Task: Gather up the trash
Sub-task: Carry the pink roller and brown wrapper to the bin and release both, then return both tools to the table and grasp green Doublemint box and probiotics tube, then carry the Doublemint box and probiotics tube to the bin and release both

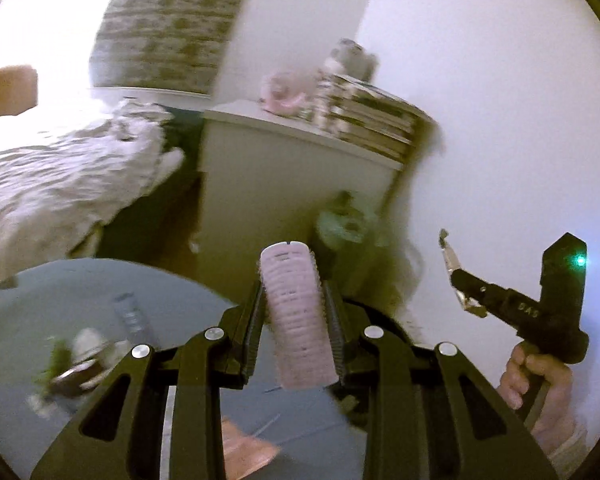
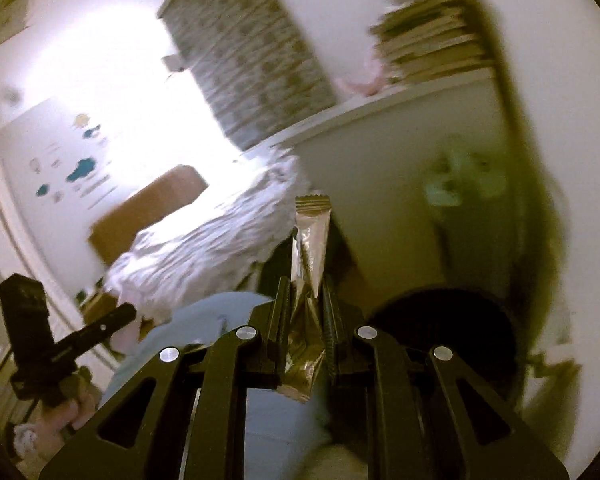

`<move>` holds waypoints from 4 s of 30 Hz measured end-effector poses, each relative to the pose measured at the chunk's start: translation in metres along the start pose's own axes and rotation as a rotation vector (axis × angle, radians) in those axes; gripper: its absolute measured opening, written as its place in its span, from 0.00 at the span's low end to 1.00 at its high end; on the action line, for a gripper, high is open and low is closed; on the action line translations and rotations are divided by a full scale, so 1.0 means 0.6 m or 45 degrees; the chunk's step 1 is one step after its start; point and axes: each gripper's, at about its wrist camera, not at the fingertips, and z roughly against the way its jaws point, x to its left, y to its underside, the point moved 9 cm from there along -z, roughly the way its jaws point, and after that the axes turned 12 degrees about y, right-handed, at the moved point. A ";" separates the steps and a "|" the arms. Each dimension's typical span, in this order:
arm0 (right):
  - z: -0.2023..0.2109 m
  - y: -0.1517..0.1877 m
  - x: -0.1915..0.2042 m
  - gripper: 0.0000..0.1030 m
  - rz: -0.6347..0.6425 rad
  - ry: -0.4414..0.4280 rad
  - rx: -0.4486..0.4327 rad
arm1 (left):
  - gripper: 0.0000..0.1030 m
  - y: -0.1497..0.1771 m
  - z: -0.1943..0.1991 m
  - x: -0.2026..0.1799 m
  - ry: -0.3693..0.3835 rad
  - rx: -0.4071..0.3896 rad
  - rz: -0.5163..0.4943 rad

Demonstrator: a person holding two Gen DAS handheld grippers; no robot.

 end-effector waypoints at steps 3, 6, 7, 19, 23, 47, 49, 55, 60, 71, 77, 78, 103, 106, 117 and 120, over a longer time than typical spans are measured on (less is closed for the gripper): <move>-0.005 0.005 -0.050 0.16 -0.032 0.039 0.004 | 0.29 0.002 -0.057 -0.029 0.063 0.043 -0.011; -0.016 0.016 -0.072 0.16 -0.038 0.059 0.018 | 0.29 0.012 -0.102 -0.053 0.102 0.085 -0.030; -0.023 0.019 -0.083 0.16 -0.037 0.067 0.025 | 0.29 0.016 -0.112 -0.058 0.111 0.096 -0.031; -0.070 0.049 -0.114 0.16 -0.068 0.108 0.102 | 0.29 0.046 -0.216 -0.079 0.204 0.217 -0.009; -0.082 0.056 -0.120 0.16 -0.069 0.121 0.124 | 0.31 0.053 -0.244 -0.082 0.227 0.240 -0.004; -0.105 0.096 -0.028 0.56 0.065 0.033 0.245 | 0.70 0.050 -0.021 0.062 -0.039 0.078 0.076; -0.110 0.103 0.008 0.56 0.121 0.002 0.275 | 0.70 0.060 0.023 0.109 -0.122 0.066 0.104; -0.139 0.119 0.140 0.56 0.312 -0.131 0.375 | 0.68 0.093 0.138 0.280 -0.333 0.045 0.297; -0.199 0.141 0.272 0.56 0.480 -0.251 0.496 | 0.58 0.114 0.157 0.367 -0.400 0.114 0.363; -0.395 0.209 0.425 0.50 0.784 -0.150 0.643 | 0.41 0.162 0.095 0.448 -0.440 0.369 0.318; -0.459 0.263 0.438 0.34 0.924 -0.052 0.699 | 0.30 0.169 0.096 0.464 -0.482 0.357 0.313; -0.464 0.267 0.436 0.31 0.939 -0.030 0.693 | 0.30 0.168 0.096 0.464 -0.485 0.352 0.308; -0.100 0.045 0.321 0.16 0.379 -0.299 0.187 | 0.30 0.016 0.192 0.202 -0.263 -0.080 0.156; -0.058 0.026 0.263 0.16 0.322 -0.233 0.112 | 0.30 0.004 0.158 0.153 -0.201 -0.067 0.112; 0.006 -0.019 0.061 0.16 0.121 -0.038 -0.031 | 0.30 -0.013 0.025 0.011 0.017 -0.018 0.041; -0.002 -0.019 0.023 0.16 0.090 -0.005 -0.039 | 0.30 -0.012 -0.013 -0.019 0.062 -0.001 0.024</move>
